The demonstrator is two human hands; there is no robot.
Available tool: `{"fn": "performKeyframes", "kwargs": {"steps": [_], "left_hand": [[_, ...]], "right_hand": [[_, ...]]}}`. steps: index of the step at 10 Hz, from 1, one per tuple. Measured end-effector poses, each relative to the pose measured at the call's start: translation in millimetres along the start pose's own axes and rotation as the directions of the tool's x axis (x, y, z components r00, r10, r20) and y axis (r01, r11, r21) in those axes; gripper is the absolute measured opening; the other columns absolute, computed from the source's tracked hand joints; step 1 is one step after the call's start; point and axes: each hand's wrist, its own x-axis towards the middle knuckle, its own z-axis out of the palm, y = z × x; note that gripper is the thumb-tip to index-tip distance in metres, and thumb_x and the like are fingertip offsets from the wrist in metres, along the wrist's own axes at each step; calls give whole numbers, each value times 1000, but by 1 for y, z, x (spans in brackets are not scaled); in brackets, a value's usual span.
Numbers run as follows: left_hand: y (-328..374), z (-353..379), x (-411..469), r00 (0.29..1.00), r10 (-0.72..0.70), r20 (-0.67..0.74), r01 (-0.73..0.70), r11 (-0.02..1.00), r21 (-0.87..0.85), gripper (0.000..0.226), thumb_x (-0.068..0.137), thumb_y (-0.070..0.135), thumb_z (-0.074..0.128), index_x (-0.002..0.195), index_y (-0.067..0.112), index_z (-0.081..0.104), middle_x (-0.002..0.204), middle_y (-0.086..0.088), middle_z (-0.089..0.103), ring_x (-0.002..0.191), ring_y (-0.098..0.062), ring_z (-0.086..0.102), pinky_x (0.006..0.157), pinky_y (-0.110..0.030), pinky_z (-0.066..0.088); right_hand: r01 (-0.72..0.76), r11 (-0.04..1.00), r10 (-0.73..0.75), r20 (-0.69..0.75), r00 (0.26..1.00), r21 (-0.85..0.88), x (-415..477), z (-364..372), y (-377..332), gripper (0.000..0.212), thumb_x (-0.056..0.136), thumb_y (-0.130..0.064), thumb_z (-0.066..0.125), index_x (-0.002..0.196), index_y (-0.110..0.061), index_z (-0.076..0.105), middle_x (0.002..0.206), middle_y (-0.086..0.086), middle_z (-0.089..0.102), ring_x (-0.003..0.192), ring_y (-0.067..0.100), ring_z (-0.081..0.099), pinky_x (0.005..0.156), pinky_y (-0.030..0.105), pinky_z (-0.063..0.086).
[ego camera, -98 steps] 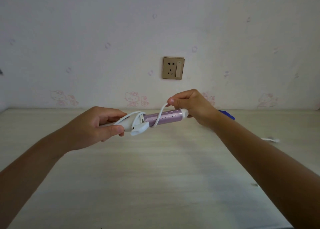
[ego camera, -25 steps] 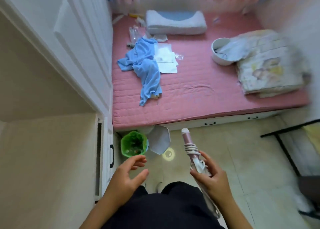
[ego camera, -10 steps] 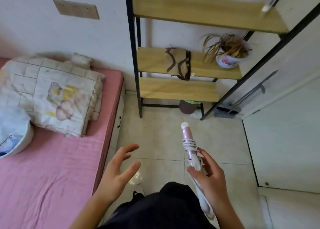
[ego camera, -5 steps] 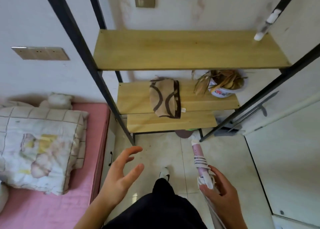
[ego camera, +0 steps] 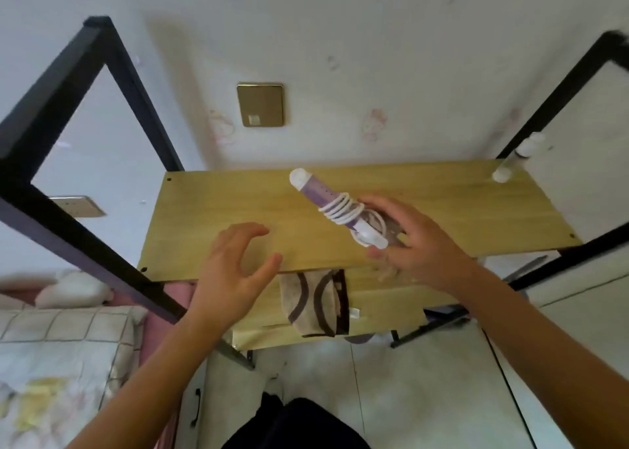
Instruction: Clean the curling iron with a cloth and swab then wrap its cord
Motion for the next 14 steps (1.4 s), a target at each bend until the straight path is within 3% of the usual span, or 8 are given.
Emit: {"fn": "performKeyframes", "kwargs": {"steps": [1,3,4,5,6,10,12,14], "left_hand": [[-16,4,14,999,-31,43,25,992,127,55,85,67,56,128,32,58,131,16,54,122,-6,47,109,-44,42],[-33,11,20,1000,21,-17,-16,975,223,50,88,66,56,122,29,64,124,15,60,118,-6,51,105,-33,35],[-31,13,20,999,26,-44,-16,977,214,48,87,62,58,118,27,67,123,14,63,117,-5,51,105,-33,36],[-32,15,20,998,23,-60,-11,979,205,47,87,60,59,116,25,68,122,14,63,117,-9,54,105,-36,39],[-30,15,20,998,19,-61,-6,980,200,46,87,59,58,115,25,69,122,14,63,117,-12,56,107,-42,41],[-25,12,16,997,6,-71,8,981,194,45,87,56,57,112,22,71,120,14,65,114,-8,56,102,-33,40],[-20,8,9,996,-35,-87,43,994,99,44,86,53,56,114,21,69,114,12,66,110,-9,57,98,-38,46],[-18,2,-21,985,-75,-157,69,997,-46,32,86,51,59,113,35,65,111,26,62,111,-3,57,89,-32,49]], "right_hand": [[12,980,9,101,995,-200,57,-3,13,71,89,-23,79,149,-41,46,129,-7,59,114,14,51,101,46,47],[100,930,6,288,958,-354,112,17,41,72,91,-25,75,148,-52,42,139,-5,54,127,16,41,99,38,36],[136,899,-36,239,970,-417,121,23,47,73,93,-25,74,153,-48,39,151,-8,51,142,18,34,109,38,28],[126,855,-107,66,992,-504,118,28,54,64,92,-27,73,151,-36,49,149,-9,55,142,23,39,118,48,29],[103,851,-187,-113,976,-515,110,33,61,51,85,-11,70,134,-24,67,126,-6,68,119,23,55,102,52,44],[89,937,-171,-222,960,-337,86,48,61,50,92,-15,71,140,-22,62,127,-7,67,119,15,56,110,35,36],[72,960,-142,-246,959,-271,76,47,57,53,90,-25,69,141,-24,54,130,-14,57,124,6,51,110,37,43],[69,986,-121,-370,921,-149,57,34,48,49,92,-13,72,138,-21,57,138,-13,54,135,6,47,116,41,42]]}}
